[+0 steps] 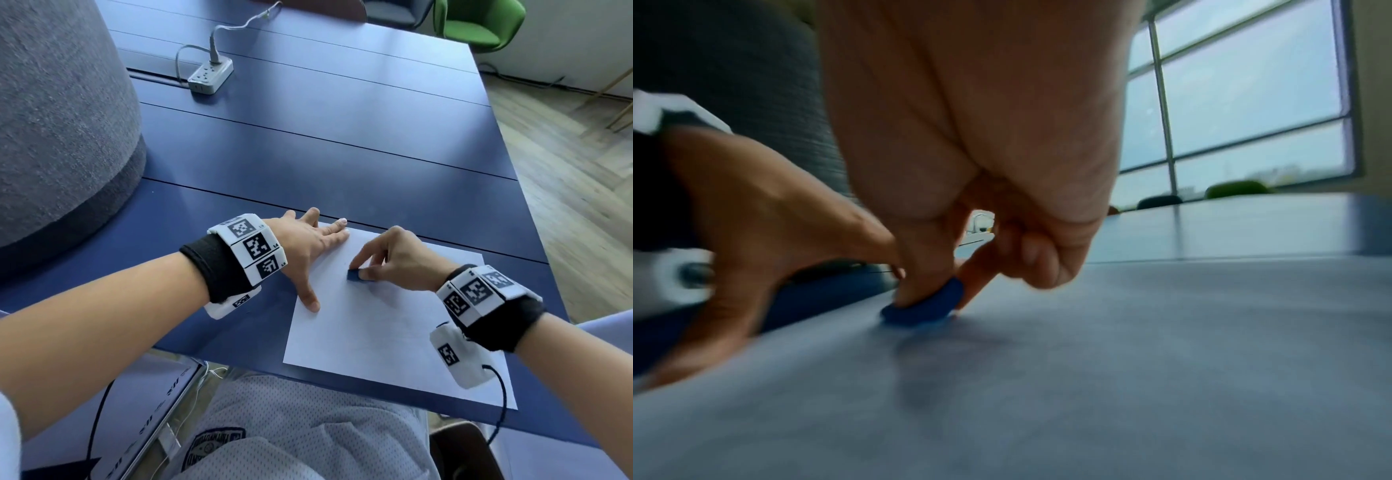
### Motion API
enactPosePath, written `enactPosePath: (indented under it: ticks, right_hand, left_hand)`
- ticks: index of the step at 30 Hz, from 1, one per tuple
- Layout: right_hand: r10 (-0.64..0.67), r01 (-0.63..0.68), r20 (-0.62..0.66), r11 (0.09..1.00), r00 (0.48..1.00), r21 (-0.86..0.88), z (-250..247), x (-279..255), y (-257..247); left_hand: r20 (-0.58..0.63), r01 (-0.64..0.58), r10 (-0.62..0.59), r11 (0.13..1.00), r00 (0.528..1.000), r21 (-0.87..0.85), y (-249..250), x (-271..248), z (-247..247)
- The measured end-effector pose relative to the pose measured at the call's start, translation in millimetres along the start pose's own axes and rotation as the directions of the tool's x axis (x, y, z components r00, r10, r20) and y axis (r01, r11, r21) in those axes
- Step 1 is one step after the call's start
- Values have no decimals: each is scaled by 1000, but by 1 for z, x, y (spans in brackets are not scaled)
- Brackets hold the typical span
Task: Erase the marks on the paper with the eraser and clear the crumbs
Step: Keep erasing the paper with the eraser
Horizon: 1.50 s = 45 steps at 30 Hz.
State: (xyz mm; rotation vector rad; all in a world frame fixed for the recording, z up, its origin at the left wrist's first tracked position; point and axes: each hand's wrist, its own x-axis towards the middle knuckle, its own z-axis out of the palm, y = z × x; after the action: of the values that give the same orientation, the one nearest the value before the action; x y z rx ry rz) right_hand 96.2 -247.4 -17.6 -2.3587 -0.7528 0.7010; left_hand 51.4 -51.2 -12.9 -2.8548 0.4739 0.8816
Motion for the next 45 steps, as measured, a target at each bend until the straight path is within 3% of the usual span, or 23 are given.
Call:
enactPosePath:
  ticks: [2,3,7,9,12,18,22,26,31,35,40,44,45]
  right_hand:
    - [45,-45,-152,999,987,5,-4,6,5]
    - [54,-51,-162,998,985,21,-3,6,7]
    - [22,-22,-24,1000,999,5,2,-3,1]
    - [57,-62,-173,998,983,-23,-6,7,6]
    - [159,-150,-367,987,917,54,-9,19,13]
    - [107,-99,-308,994,945,41,7,14,3]
    - [163,-146,-415,987,895,71,-2,21,8]
    - [69,-57,-266,997,962,50,17,10,-4]
    - [148,-119,-395,988,907,96,4,18,5]
    - [44,-31,-150,996,988,85,20,5,-8]
    - [91,-73,-297,995,951,70,3,10,5]
    - [-19,20,-14,998,1000,54,17,-3,-9]
    - [-25,25,-14,999,1000,33,14,0,-8]
  left_hand:
    - [-3,-1,1,1000,1000,0,0,1,0]
    - [-5,-3,3,1000,1000,-1,0,1,0]
    - [-14,-16,16,1000,1000,-7,-1,-1,0]
    - [-12,-19,18,1000,1000,-7,-1,0,0]
    - [-7,-20,20,1000,1000,-20,-1,0,0]
    - [-3,-20,20,1000,1000,-16,-2,0,0]
    - [3,-17,18,1000,1000,-16,-2,-1,0]
    - [13,-21,21,1000,1000,-11,-2,-1,0]
    - [15,-15,15,1000,1000,-12,-1,-1,-1]
    - [25,-12,12,1000,1000,-3,0,-2,-2]
    - [29,-9,9,1000,1000,-9,1,-2,-3]
    - [32,-7,7,1000,999,-8,0,-2,-2]
    - [32,-7,7,1000,999,-6,0,-1,-2]
